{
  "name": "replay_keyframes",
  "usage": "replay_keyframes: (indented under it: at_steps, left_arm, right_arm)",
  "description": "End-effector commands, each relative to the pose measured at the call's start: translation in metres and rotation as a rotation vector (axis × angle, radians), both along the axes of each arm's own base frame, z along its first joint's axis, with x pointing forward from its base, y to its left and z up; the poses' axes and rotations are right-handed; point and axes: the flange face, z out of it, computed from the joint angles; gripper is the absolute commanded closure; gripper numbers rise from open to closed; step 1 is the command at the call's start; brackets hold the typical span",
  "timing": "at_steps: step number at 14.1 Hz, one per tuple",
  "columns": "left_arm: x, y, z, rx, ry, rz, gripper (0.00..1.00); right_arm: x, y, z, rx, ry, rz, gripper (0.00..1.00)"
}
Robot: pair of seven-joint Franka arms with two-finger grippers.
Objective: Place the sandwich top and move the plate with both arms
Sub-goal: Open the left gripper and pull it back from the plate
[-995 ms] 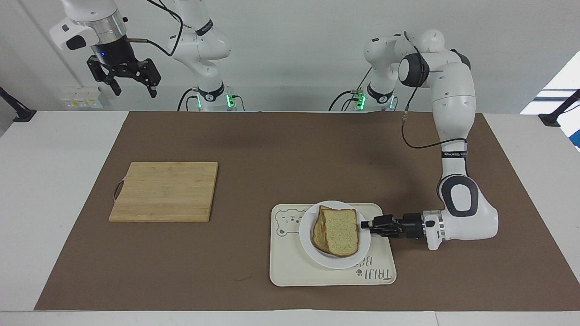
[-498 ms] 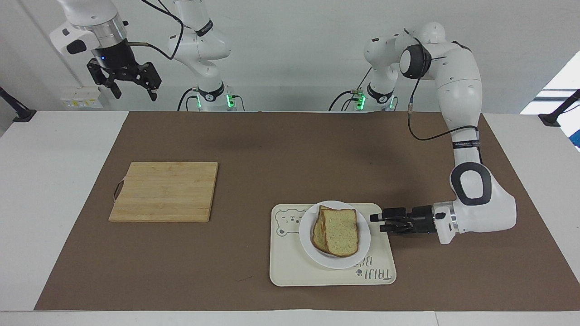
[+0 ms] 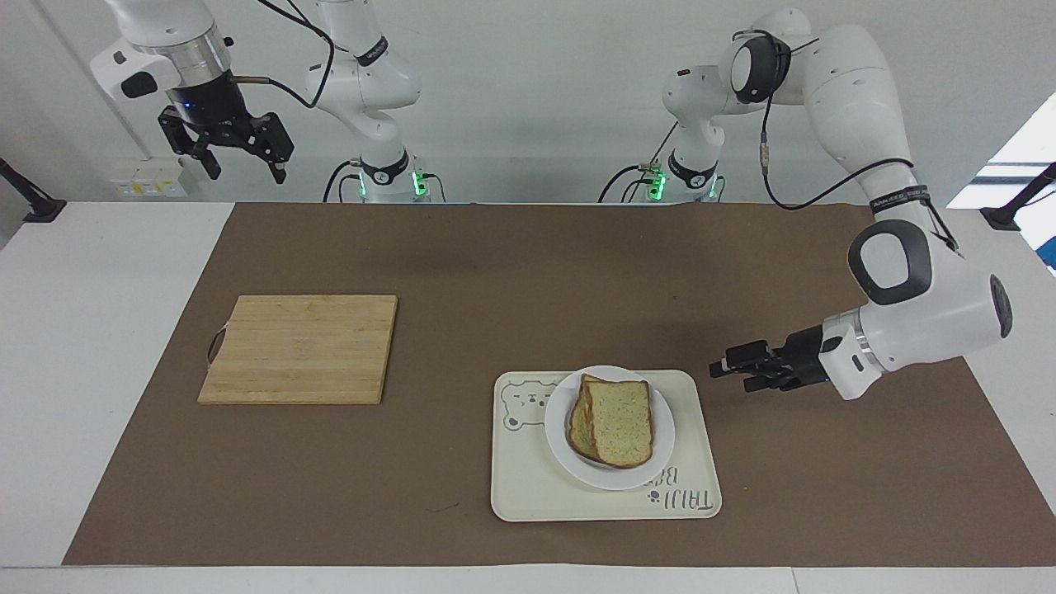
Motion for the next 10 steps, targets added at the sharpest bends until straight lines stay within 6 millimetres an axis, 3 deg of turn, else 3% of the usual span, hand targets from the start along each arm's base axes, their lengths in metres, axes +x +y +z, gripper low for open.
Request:
replay_keyframes:
  at_steps: [1, 10]
  left_arm:
    - [-0.023, -0.001, 0.024, 0.131, -0.007, 0.001, 0.00]
    - [-0.103, 0.031, 0.113, 0.395, -0.098, 0.057, 0.00]
  right_arm:
    - [-0.001, -0.003, 0.004, 0.002, 0.011, 0.025, 0.00]
    - [-0.001, -0.002, 0.004, 0.002, 0.011, 0.027, 0.00]
